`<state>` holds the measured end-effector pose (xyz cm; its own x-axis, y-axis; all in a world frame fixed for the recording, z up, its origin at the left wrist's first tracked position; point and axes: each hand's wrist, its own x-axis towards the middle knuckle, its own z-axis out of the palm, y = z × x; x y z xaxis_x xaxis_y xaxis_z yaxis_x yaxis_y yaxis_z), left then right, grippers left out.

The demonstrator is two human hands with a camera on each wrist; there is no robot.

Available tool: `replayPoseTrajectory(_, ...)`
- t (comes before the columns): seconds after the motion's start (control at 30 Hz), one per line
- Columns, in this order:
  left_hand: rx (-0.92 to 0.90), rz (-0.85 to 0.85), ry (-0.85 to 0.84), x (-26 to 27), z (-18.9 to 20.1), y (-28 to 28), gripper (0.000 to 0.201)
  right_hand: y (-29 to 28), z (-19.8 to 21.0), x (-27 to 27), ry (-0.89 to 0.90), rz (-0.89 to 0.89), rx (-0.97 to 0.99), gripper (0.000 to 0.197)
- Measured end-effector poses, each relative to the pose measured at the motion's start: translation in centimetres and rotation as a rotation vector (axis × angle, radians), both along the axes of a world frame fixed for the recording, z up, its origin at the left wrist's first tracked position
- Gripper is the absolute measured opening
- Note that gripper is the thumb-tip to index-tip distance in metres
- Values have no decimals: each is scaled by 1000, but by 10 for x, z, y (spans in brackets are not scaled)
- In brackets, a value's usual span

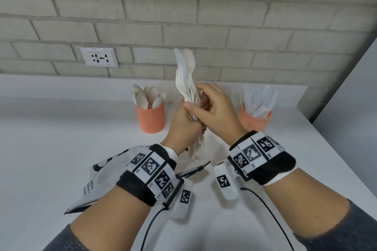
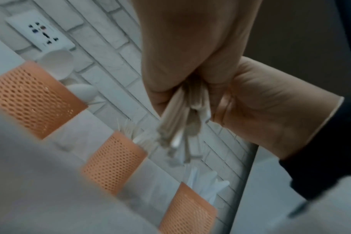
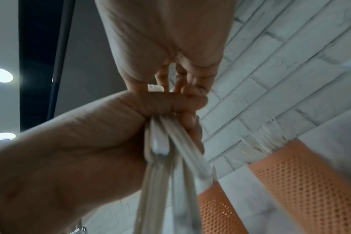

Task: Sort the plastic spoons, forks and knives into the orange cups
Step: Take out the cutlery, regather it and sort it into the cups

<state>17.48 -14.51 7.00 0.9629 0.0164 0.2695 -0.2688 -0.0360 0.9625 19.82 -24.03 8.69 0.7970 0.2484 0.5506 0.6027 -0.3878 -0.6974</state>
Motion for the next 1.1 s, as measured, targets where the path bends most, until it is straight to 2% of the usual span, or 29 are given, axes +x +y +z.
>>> replayPoseTrajectory(0.1,-23,-80,19,-3,3,9,33,9,1,-4,98,47,127,36)
replayPoseTrajectory(0.17,-65,-150,40,-8,2,14,37,11,2,-3,155,58,144,32)
replayPoseTrajectory(0.3,-197,-231,118,-12,-2,22,28,10,3,-5,345,119,252,16)
replayPoseTrajectory(0.4,-214,-221,140,-12,-3,23,24,9,2,-7,416,196,330,21)
replayPoseTrajectory(0.53,-221,-208,112,-11,-4,25,38,10,1,-6,370,163,397,26)
replayPoseTrajectory(0.73,-204,-137,118,-10,-7,17,35,11,-5,-2,283,-44,319,15)
replayPoseTrajectory(0.83,-186,-67,107,-13,-5,13,35,10,-6,1,191,-201,310,27)
replayPoseTrajectory(0.97,-135,101,63,-10,-6,10,36,11,-3,-9,29,-228,404,26)
replayPoseTrajectory(1.1,-96,151,47,-8,-12,8,47,14,0,-13,36,-232,242,45)
